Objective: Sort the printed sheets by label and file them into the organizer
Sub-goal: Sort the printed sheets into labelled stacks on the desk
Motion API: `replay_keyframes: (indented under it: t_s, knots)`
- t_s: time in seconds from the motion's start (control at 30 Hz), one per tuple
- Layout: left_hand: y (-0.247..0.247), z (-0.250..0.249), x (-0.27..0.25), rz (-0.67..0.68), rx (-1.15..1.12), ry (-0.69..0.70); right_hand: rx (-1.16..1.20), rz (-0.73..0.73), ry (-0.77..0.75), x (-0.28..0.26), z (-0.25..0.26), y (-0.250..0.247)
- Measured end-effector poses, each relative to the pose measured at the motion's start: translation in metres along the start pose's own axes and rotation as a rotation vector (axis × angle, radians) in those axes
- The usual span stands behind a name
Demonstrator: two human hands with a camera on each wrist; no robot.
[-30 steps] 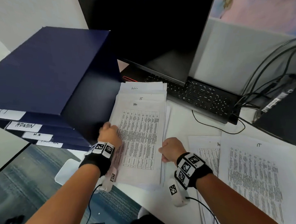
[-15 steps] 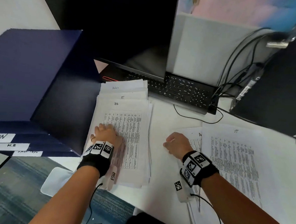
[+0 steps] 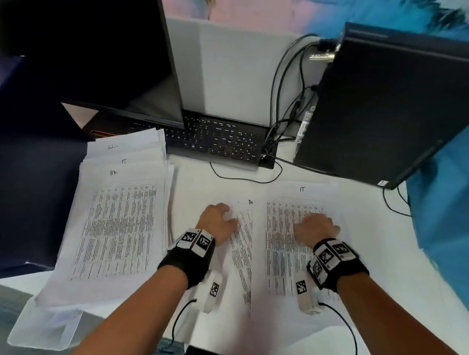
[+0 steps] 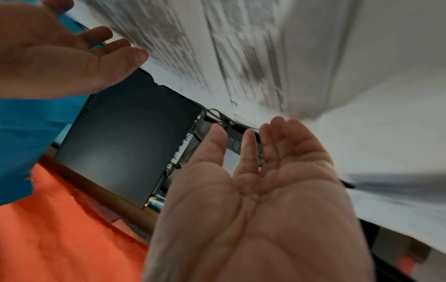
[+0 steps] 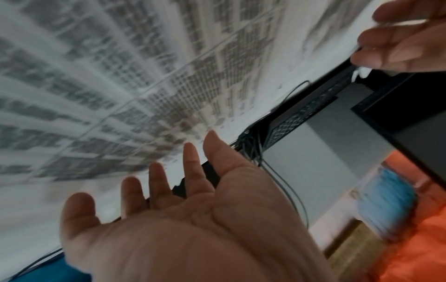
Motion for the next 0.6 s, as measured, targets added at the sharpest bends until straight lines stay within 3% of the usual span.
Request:
replay_keyframes:
  t_s: [0.13,0.27,0.33,0.5,0.6]
  knots:
    - [0.049,-0.015,-0.001,0.123,-0.046,-0.017,0.007,-0.056,0.123,0.008,-0.044,-0.018]
    - [0.072,-0.025,-0.005,0.081,-0.21,-0.044,0.288,-0.053,0.133,0.019,-0.064,-0.019]
    - [0.074,-0.037,-0.009,0.035,-0.212,0.028,0.412,-0.031,0.128,0.026,-0.068,-0.016]
    - [0.094,-0.068,-0.026,-0.008,-0.041,0.392,0.478,-0.006,0.161,0.036,-0.078,-0.02]
    - [0.101,-0.066,-0.033,0.041,-0.108,0.388,0.353,0.048,0.122,0.042,-0.078,-0.02]
Point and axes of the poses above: each hand's wrist, its own x-axis towards the middle knuckle, its own y-axis out of the palm, z = x × y, the point moved 10 cm from there along x, towards the middle knuckle, and after that the axes turned 2 degrees about -z, right-handed, at the moved point
